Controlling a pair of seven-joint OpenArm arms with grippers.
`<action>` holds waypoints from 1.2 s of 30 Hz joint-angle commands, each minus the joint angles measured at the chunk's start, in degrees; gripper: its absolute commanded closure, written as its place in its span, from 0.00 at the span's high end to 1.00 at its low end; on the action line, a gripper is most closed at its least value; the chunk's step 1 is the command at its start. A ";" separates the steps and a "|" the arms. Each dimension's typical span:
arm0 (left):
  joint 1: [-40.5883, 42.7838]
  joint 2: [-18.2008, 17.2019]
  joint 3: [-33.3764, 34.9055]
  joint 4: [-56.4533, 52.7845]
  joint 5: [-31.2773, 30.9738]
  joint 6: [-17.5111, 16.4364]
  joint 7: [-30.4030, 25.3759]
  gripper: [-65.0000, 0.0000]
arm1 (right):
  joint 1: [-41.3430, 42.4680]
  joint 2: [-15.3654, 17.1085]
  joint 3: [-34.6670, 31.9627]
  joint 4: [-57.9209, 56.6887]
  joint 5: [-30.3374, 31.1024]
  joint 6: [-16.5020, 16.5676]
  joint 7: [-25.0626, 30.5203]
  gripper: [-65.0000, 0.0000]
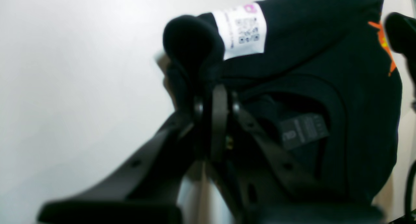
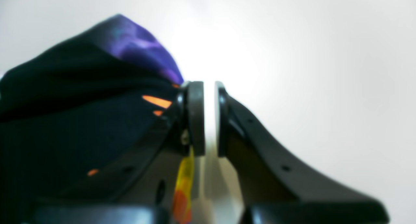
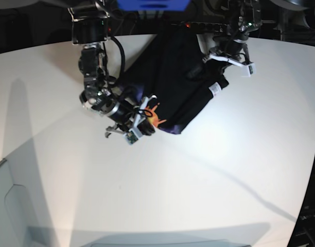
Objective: Fold the T-shirt properly
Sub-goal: 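Hold the bundle edges with both grippers and fold them inward together, then release with the right gripper and drag the bundle with the left gripper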
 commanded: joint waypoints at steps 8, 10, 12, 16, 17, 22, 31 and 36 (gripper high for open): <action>1.55 -0.02 0.04 2.17 1.85 2.28 3.83 0.00 | 1.00 0.40 -0.12 5.05 1.55 -0.21 1.87 0.07; 1.55 -0.11 0.04 2.52 1.85 2.72 3.92 0.02 | 0.56 0.67 -0.12 5.05 1.64 -0.21 1.87 0.07; 2.34 -0.02 -0.13 3.22 1.85 2.72 3.92 0.11 | 0.56 0.84 -0.12 5.05 1.64 -0.21 1.87 0.07; 3.75 0.07 -0.31 7.27 1.85 2.81 3.92 0.46 | 0.56 0.84 -0.12 5.05 1.46 -0.21 1.87 0.07; 4.10 0.07 -0.40 8.50 1.85 2.63 3.92 0.55 | 0.65 0.84 -0.12 5.05 1.46 -0.21 1.87 0.07; 5.68 0.07 0.04 11.31 1.85 2.46 3.92 0.75 | 0.74 0.84 -0.12 5.05 1.37 -0.21 1.87 0.07; 5.33 2.44 5.14 9.64 1.85 2.37 3.92 0.75 | 1.00 0.93 -0.20 4.96 1.37 -0.21 1.87 0.07; 3.40 2.44 8.57 6.91 1.85 2.72 3.92 0.75 | 0.91 1.02 -0.20 4.87 1.37 -0.21 1.87 0.07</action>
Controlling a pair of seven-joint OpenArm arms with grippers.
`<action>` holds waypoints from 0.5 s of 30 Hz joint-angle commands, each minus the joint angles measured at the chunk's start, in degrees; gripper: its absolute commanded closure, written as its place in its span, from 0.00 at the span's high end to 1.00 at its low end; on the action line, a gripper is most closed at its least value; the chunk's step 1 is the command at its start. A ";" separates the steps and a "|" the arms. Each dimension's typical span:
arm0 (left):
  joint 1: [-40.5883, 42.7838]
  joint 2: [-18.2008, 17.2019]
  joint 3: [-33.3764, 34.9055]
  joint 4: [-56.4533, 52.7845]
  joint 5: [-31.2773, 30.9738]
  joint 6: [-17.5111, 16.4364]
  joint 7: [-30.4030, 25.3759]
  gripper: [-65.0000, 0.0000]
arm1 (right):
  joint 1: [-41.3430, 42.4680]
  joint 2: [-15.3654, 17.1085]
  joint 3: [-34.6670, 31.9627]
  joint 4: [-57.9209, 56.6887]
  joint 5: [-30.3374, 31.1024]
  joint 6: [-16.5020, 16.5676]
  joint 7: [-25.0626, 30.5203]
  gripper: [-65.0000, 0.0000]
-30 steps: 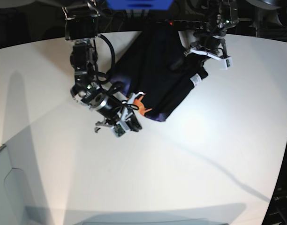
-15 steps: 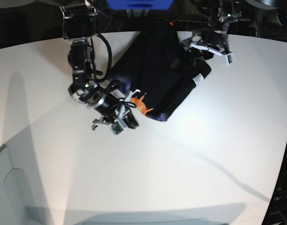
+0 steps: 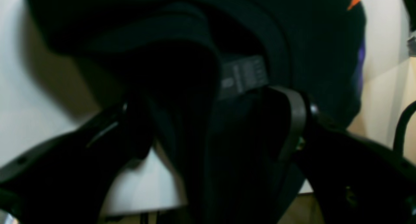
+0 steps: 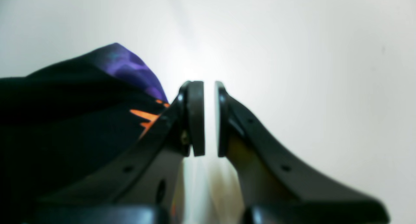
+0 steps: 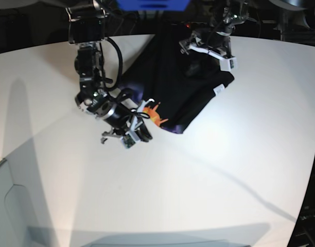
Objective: Fold the T-shirt properly
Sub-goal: 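Release with the right gripper and drag the bundle with the left gripper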
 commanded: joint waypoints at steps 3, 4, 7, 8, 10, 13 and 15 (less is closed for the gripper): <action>-0.12 -0.16 0.66 -1.75 -0.24 0.32 0.92 0.75 | 1.02 -0.03 -0.05 0.85 1.07 -0.21 1.56 0.07; -0.12 -0.16 0.57 -2.02 -0.24 0.23 0.92 0.75 | 1.11 0.41 -0.05 0.85 1.07 -0.21 1.56 0.07; -0.12 -0.60 0.31 -2.46 -0.24 -0.03 0.92 0.72 | 1.37 1.02 -0.05 0.85 1.07 -0.21 1.56 0.07; -0.12 -0.69 0.22 -2.54 -0.24 -0.03 0.92 0.67 | 1.46 1.02 -0.05 0.85 1.07 -0.21 1.56 0.07; -0.74 -0.78 0.05 -2.54 -0.24 -0.03 0.92 0.49 | 1.81 1.02 -0.05 0.85 1.07 -0.21 1.56 0.07; -2.14 -0.78 0.05 -2.54 -0.24 -0.03 0.92 0.24 | 1.81 1.37 1.80 0.94 1.07 -0.21 1.56 0.07; -2.58 -0.78 0.05 -2.54 -0.07 -0.03 0.92 0.17 | 2.60 1.37 3.38 0.85 1.07 -0.21 1.56 0.07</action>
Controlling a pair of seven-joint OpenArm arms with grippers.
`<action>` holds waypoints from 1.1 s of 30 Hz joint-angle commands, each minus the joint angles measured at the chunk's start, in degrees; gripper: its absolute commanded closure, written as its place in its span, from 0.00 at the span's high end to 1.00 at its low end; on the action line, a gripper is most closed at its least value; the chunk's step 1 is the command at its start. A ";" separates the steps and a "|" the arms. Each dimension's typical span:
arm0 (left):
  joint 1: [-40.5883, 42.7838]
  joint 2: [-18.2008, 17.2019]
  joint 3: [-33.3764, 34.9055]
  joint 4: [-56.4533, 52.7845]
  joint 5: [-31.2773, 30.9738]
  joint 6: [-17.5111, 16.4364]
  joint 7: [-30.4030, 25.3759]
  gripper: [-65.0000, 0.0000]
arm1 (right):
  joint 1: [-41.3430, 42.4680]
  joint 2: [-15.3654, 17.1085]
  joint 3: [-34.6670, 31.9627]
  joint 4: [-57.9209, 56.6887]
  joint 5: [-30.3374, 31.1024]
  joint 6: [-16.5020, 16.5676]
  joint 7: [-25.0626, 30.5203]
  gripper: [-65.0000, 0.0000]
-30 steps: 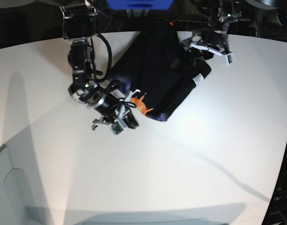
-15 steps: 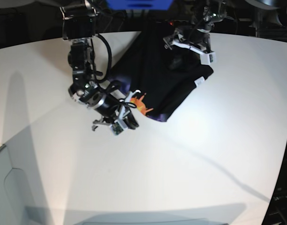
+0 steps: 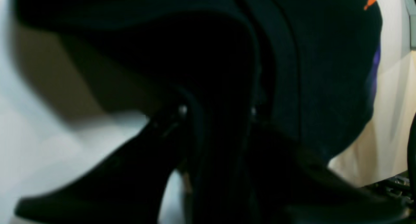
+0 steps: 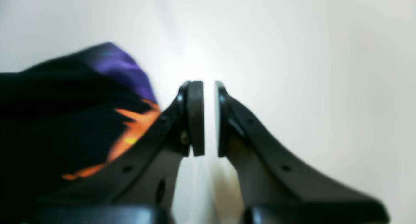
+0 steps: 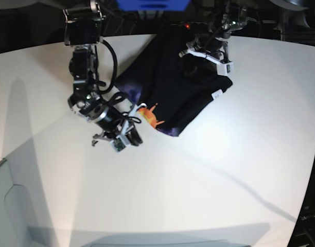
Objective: Fold the T-shirt properly
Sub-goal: 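Release with the right gripper and drag the bundle with the left gripper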
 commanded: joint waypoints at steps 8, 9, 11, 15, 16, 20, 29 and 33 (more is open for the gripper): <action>-5.13 -5.92 1.94 0.58 0.59 0.73 -0.41 0.00 | 2.61 0.48 6.43 1.00 1.33 -0.21 1.87 0.07; -6.18 -6.98 2.46 0.58 0.59 0.73 -0.41 0.00 | 2.70 0.48 7.75 1.00 1.33 -0.21 1.87 0.07; -8.65 -9.79 4.13 0.41 0.59 0.47 -0.32 0.00 | 3.05 0.48 10.74 1.00 1.33 -0.21 1.87 0.07; -17.79 -16.74 11.87 -2.14 0.41 0.29 3.99 0.00 | 3.14 0.48 16.63 1.18 1.33 -0.21 1.87 0.07; -20.69 -18.05 14.24 -3.11 0.15 0.21 6.27 0.00 | 3.14 0.57 18.21 1.18 1.33 -0.21 1.87 0.07; -32.38 -20.60 24.53 -6.71 0.50 0.21 14.89 0.00 | 3.14 1.62 24.80 1.18 1.33 -0.21 1.87 0.07; -52.87 -20.52 48.09 -12.60 0.59 -1.73 16.82 0.00 | 1.64 2.85 39.13 1.27 1.68 -0.21 1.87 0.07; -61.39 -20.08 59.25 -13.57 1.56 -11.49 16.73 0.00 | 0.76 2.85 42.83 1.27 1.50 -0.21 1.87 0.07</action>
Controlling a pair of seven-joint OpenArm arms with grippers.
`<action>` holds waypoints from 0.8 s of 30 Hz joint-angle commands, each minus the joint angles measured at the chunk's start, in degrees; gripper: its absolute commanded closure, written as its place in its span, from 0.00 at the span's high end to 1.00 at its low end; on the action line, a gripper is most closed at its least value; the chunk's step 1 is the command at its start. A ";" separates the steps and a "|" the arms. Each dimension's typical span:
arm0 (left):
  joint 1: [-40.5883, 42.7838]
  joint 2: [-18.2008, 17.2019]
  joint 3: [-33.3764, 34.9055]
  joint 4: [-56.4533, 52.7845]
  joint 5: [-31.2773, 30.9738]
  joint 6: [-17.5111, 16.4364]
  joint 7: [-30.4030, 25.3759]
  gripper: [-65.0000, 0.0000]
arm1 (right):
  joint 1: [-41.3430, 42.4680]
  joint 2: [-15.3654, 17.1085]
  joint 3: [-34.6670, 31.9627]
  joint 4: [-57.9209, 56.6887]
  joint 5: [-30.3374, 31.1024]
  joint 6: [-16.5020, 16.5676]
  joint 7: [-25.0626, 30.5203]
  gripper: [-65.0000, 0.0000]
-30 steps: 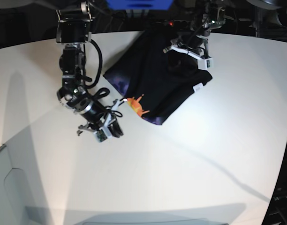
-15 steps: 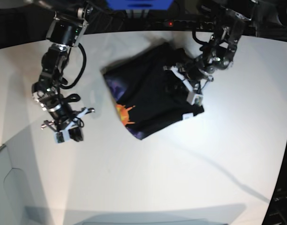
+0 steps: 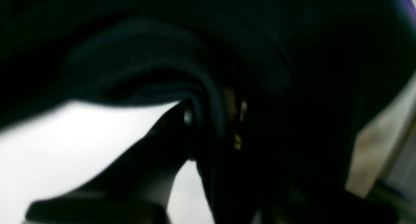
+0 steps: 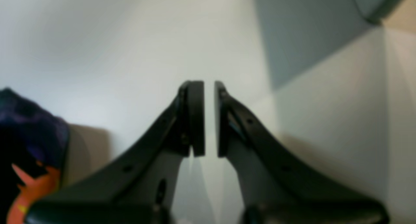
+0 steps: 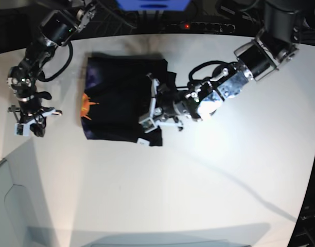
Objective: Fold the T-shirt properly
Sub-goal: 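Release with the right gripper and drag the bundle with the left gripper, then release the bundle and raise the left gripper away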
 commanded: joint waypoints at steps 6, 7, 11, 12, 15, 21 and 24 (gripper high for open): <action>-8.10 5.35 10.44 -1.47 17.43 -13.11 -0.49 0.00 | -3.37 0.54 1.26 3.86 1.37 -0.21 1.76 0.07; -8.36 7.02 11.67 -2.35 22.09 -15.48 -0.49 0.00 | -3.98 0.54 1.35 4.74 1.37 -0.21 1.76 0.07; -8.36 11.95 13.78 -7.10 37.04 -24.54 -0.67 0.00 | -5.30 0.27 1.35 7.20 1.20 -0.21 1.67 0.07; -8.36 13.35 14.22 -8.42 40.47 -27.18 -1.37 0.00 | -5.83 0.19 1.35 7.91 1.11 -0.21 1.67 0.07; -8.63 15.90 15.28 -12.11 49.17 -27.84 -6.29 0.00 | -6.80 -0.61 2.40 9.66 1.11 -0.21 1.67 0.07; -12.32 22.23 15.63 -19.41 54.89 -27.84 -8.40 0.00 | -7.15 -2.72 6.98 10.81 1.11 -0.21 1.67 0.07; -14.17 23.64 15.63 -20.20 54.89 -27.84 -6.56 0.05 | -8.47 -2.72 7.42 10.81 1.11 -0.21 1.67 0.07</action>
